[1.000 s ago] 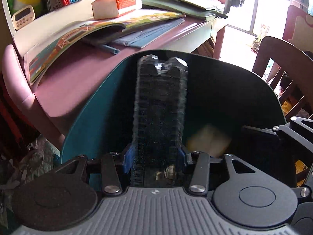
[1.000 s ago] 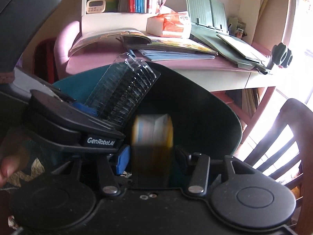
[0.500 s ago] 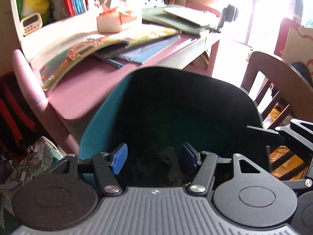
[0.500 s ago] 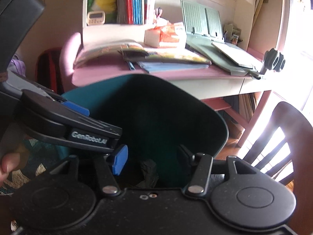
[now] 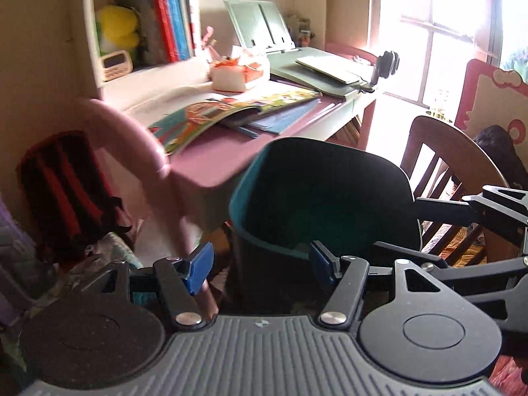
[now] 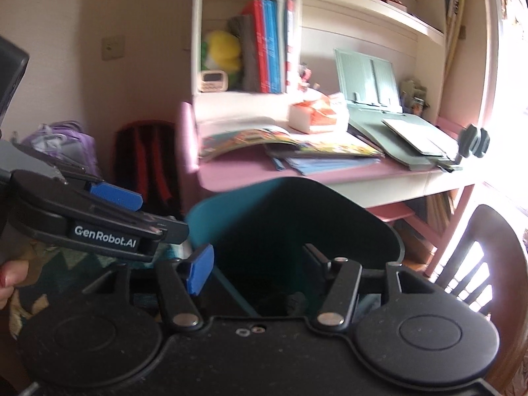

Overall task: Collect trash
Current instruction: 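Move both tools back down to the trash under the quilted chair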

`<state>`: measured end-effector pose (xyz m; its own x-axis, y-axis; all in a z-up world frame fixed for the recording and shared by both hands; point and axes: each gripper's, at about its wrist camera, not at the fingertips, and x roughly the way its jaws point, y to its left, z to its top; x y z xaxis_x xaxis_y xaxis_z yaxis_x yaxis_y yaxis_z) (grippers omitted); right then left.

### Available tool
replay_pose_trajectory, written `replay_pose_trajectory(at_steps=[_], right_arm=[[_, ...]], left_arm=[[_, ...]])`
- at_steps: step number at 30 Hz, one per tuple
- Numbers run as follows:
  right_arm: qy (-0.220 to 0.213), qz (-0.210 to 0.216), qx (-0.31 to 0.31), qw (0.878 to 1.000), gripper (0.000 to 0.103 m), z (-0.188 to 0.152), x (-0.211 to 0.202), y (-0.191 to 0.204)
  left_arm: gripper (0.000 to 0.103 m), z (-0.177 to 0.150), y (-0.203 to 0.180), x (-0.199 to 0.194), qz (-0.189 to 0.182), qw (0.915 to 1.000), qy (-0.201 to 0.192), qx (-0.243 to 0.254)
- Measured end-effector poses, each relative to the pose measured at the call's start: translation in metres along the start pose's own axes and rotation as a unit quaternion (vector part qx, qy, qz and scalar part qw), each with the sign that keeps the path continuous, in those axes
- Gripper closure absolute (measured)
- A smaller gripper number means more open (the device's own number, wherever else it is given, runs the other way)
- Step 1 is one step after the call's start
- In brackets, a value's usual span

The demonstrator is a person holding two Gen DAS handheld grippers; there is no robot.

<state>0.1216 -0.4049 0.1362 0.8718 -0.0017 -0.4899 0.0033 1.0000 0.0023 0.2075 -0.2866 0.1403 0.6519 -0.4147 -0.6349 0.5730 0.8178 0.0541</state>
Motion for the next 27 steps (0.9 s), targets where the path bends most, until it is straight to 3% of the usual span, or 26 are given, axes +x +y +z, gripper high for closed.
replay_pose_trajectory(at_steps=[7, 15, 21, 27], right_arm=[[0.000, 0.054, -0.025, 0.998, 0.045, -0.003, -0.011, 0.059], [0.020, 0.120, -0.066, 0.990, 0.044, -0.026, 0.004, 0.142], [0.057, 0.165, -0.077, 0.982, 0.044, -0.052, 0.044, 0.196], [0.100, 0.189, -0.091, 0.973, 0.044, -0.089, 0.104, 0.238]], left_arm=[[0.040, -0.046, 0.042, -0.047, 0.024, 0.9993, -0.003, -0.029], [0.036, -0.116, 0.113, -0.085, 0.070, 0.9946, 0.009, -0.076], [0.025, -0.165, 0.164, -0.092, 0.110, 0.9874, 0.012, -0.113], [0.017, -0.217, 0.208, -0.070, 0.145, 0.9786, 0.024, -0.144]])
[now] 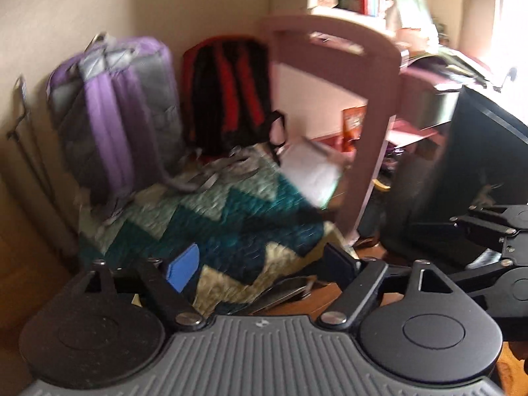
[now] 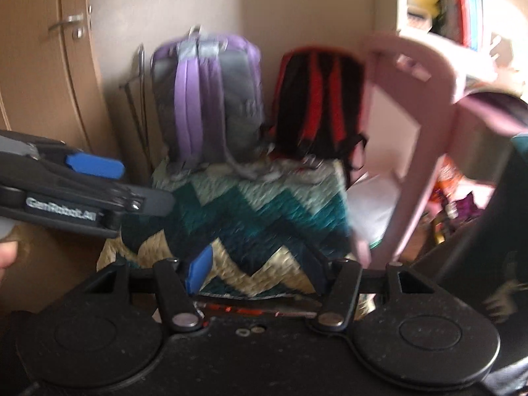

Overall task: Collect trash
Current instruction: 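Move both tools back down to the trash under the quilted chair, then grasp the red plastic bag with the left tool while the right grasps the brown wrapper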

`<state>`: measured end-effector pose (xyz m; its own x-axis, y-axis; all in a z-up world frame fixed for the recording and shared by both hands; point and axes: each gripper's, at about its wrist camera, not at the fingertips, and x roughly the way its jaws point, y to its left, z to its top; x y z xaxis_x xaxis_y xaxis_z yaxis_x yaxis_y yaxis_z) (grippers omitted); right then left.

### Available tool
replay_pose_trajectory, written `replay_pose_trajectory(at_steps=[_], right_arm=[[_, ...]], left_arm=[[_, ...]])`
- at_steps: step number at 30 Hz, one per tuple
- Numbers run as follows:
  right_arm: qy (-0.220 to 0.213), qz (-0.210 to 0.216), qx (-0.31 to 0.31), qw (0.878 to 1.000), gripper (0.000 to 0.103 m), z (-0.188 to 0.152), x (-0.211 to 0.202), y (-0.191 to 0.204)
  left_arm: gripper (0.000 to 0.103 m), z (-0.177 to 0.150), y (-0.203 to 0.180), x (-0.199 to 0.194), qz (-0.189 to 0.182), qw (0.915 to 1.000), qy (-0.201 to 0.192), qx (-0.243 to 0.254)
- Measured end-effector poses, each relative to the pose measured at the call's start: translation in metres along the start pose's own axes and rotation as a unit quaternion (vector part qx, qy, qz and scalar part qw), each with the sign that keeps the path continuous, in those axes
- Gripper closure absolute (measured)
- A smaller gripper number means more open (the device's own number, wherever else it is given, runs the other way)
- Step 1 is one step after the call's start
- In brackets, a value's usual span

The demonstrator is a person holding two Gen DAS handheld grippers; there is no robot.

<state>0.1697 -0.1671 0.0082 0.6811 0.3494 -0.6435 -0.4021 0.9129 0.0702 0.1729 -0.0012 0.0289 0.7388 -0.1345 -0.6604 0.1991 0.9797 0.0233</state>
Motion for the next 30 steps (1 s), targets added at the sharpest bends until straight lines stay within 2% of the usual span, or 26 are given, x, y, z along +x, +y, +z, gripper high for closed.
replay_pose_trajectory(at_steps=[2, 4, 10, 13, 16, 20, 23, 26, 30], right_arm=[[0.014, 0.004, 0.005, 1.000, 0.044, -0.009, 0.027, 0.004], [0.029, 0.009, 0.013, 0.999, 0.044, -0.017, 0.053, 0.004], [0.086, 0.009, 0.029, 0.996, 0.044, -0.054, 0.137, 0.001], [0.121, 0.009, 0.034, 0.992, 0.044, -0.082, 0.180, -0.003], [0.155, 0.010, 0.025, 0.988, 0.044, -0.109, 0.223, -0.008], [0.193, 0.016, 0.012, 0.981, 0.044, -0.139, 0.275, -0.014], [0.214, 0.026, 0.006, 0.976, 0.044, -0.156, 0.310, -0.016], [0.236, 0.027, -0.005, 0.971, 0.044, -0.172, 0.344, -0.016], [0.262, 0.027, -0.011, 0.965, 0.044, -0.193, 0.385, -0.021]], left_arm=[[0.010, -0.012, 0.017, 0.018, 0.001, 0.9997, 0.011, -0.022], [0.007, -0.026, 0.032, 0.038, 0.003, 0.9986, 0.023, -0.047], [0.007, -0.079, 0.064, 0.105, 0.043, 0.9932, 0.056, -0.093], [0.007, -0.113, 0.078, 0.143, 0.074, 0.9859, 0.084, -0.125], [0.007, -0.150, 0.093, 0.184, 0.083, 0.9697, 0.137, -0.185], [0.007, -0.195, 0.109, 0.231, 0.095, 0.9409, 0.200, -0.256], [0.007, -0.226, 0.119, 0.263, 0.099, 0.9195, 0.243, -0.292], [0.007, -0.249, 0.124, 0.294, 0.110, 0.9066, 0.279, -0.297], [0.007, -0.277, 0.128, 0.332, 0.124, 0.8942, 0.320, -0.287]])
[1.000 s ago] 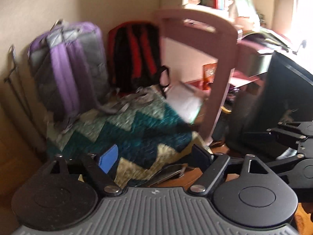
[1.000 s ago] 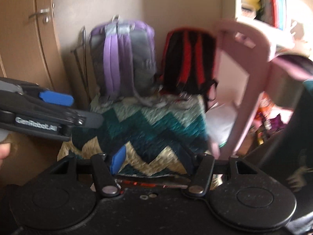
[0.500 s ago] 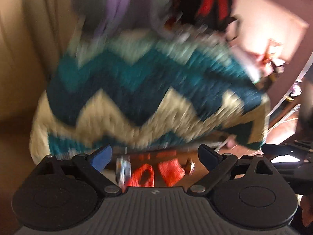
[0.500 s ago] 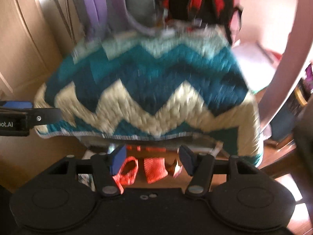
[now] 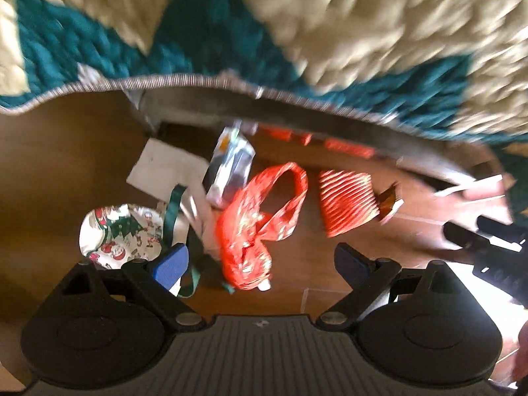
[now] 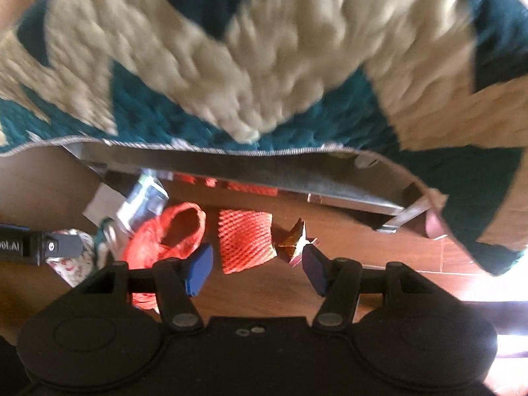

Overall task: Collect trash
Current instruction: 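Grasp the red plastic bag with the left tool while the right grasps the brown wrapper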

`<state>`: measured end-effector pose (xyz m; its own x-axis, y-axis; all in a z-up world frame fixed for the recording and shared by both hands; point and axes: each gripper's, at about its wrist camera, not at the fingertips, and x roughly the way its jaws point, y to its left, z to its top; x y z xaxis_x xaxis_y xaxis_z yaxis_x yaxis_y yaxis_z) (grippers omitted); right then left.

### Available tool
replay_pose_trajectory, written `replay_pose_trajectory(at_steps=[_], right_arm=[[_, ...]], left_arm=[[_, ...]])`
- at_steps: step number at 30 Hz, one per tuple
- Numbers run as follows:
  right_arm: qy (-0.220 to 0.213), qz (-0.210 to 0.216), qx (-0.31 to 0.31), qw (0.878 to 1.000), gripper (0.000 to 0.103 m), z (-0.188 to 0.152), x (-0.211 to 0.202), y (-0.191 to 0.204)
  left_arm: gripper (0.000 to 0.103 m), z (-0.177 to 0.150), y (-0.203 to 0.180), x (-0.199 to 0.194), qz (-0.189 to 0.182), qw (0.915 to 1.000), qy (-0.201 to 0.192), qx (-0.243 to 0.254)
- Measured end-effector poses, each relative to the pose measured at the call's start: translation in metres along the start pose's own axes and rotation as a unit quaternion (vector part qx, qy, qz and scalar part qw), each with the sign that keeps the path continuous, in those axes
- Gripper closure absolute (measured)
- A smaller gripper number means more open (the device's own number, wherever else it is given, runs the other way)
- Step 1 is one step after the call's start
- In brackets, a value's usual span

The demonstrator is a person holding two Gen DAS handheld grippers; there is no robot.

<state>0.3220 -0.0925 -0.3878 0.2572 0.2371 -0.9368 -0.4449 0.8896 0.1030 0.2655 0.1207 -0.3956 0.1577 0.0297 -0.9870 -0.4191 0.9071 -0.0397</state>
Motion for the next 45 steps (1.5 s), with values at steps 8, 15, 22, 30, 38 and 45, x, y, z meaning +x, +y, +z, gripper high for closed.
replay_pose_trajectory(at_steps=[8, 15, 22, 30, 38, 45], right_arm=[[0.056, -0.021, -0.005, 0.998, 0.044, 0.013, 0.076, -0.023], [0.110, -0.022, -0.062, 0.992, 0.044, 0.016, 0.135, -0.026], [0.113, -0.023, -0.124, 0.986, 0.046, 0.013, 0.170, -0.019], [0.113, -0.036, -0.134, 0.984, 0.053, 0.011, 0.193, -0.023], [0.104, -0.051, -0.125, 0.985, 0.066, 0.014, 0.195, -0.027], [0.097, -0.071, -0.114, 0.986, 0.068, 0.012, 0.171, -0.027]], left_arm=[[0.007, -0.004, 0.002, 0.092, 0.026, 0.9970, 0.072, 0.015], [0.007, -0.018, 0.006, 0.150, 0.032, 0.9896, 0.140, 0.010], [0.007, -0.025, 0.010, 0.185, 0.038, 0.9850, 0.168, 0.003], [0.015, -0.026, 0.006, 0.206, 0.030, 0.9828, 0.182, 0.000], [0.045, -0.021, 0.003, 0.212, 0.022, 0.9836, 0.179, -0.005], [0.048, -0.014, 0.009, 0.197, 0.013, 0.9839, 0.178, -0.010]])
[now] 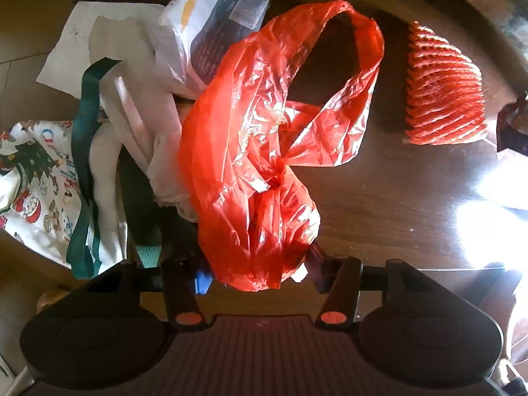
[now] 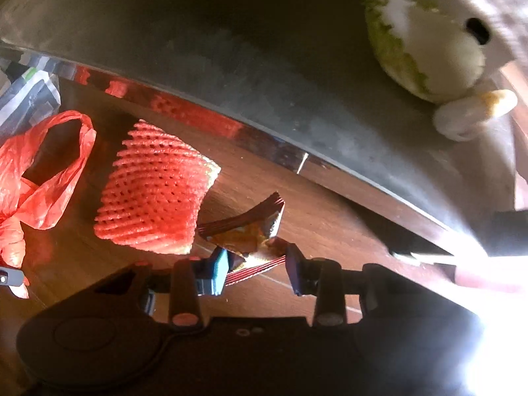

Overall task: Collect trash
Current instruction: 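Grasp the red plastic bag with the left tool while the right grasps the brown wrapper, then lift the red bag and brown wrapper and carry both to the teal bin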

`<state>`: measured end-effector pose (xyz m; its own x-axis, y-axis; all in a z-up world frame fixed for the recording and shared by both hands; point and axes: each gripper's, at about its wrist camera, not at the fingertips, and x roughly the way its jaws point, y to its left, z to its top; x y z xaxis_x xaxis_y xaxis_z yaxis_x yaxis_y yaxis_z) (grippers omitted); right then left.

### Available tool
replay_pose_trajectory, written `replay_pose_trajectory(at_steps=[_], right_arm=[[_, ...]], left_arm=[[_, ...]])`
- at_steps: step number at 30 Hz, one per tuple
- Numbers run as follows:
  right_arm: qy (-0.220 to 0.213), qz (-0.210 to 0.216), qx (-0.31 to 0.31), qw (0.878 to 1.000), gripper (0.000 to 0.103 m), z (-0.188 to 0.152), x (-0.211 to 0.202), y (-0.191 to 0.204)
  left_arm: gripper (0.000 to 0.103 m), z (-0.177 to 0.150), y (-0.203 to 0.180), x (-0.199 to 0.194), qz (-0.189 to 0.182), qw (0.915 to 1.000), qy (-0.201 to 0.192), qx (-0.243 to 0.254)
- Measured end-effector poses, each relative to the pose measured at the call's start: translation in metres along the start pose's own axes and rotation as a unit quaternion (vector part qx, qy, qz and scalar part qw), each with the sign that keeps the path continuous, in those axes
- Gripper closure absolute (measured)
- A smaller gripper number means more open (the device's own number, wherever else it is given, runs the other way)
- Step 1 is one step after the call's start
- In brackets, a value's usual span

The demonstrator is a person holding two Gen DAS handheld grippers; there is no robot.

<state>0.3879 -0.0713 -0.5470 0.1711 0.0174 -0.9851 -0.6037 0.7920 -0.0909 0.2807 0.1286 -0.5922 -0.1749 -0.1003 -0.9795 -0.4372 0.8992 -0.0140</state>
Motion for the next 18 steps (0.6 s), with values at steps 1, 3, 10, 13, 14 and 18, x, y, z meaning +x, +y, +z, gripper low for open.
replay_pose_trajectory(at_steps=[1, 3, 10, 13, 14, 18], right_arm=[[0.001, -0.001, 0.003, 1.000, 0.068, -0.002, -0.005, 0.000], [0.004, -0.007, 0.005, 1.000, 0.068, -0.009, -0.018, 0.000], [-0.010, -0.013, 0.041, 0.999, 0.068, -0.021, -0.085, -0.002], [-0.029, -0.009, 0.070, 0.997, 0.068, -0.027, -0.118, -0.002], [-0.037, -0.007, 0.079, 0.996, 0.068, -0.029, -0.132, -0.002], [-0.067, -0.009, 0.098, 0.993, 0.068, -0.043, -0.182, -0.001]], left_arm=[[0.048, -0.001, 0.000, -0.003, -0.002, 1.0000, 0.002, -0.002], [0.048, -0.004, 0.001, -0.011, -0.001, 0.9999, 0.012, -0.004], [0.048, -0.012, -0.012, -0.065, -0.003, 0.9999, 0.001, 0.016], [0.048, -0.022, -0.012, -0.093, -0.011, 0.9997, -0.010, 0.022], [0.048, -0.027, -0.014, -0.104, -0.012, 0.9995, -0.015, 0.026], [0.048, -0.048, -0.019, -0.139, -0.024, 0.9980, -0.028, 0.052]])
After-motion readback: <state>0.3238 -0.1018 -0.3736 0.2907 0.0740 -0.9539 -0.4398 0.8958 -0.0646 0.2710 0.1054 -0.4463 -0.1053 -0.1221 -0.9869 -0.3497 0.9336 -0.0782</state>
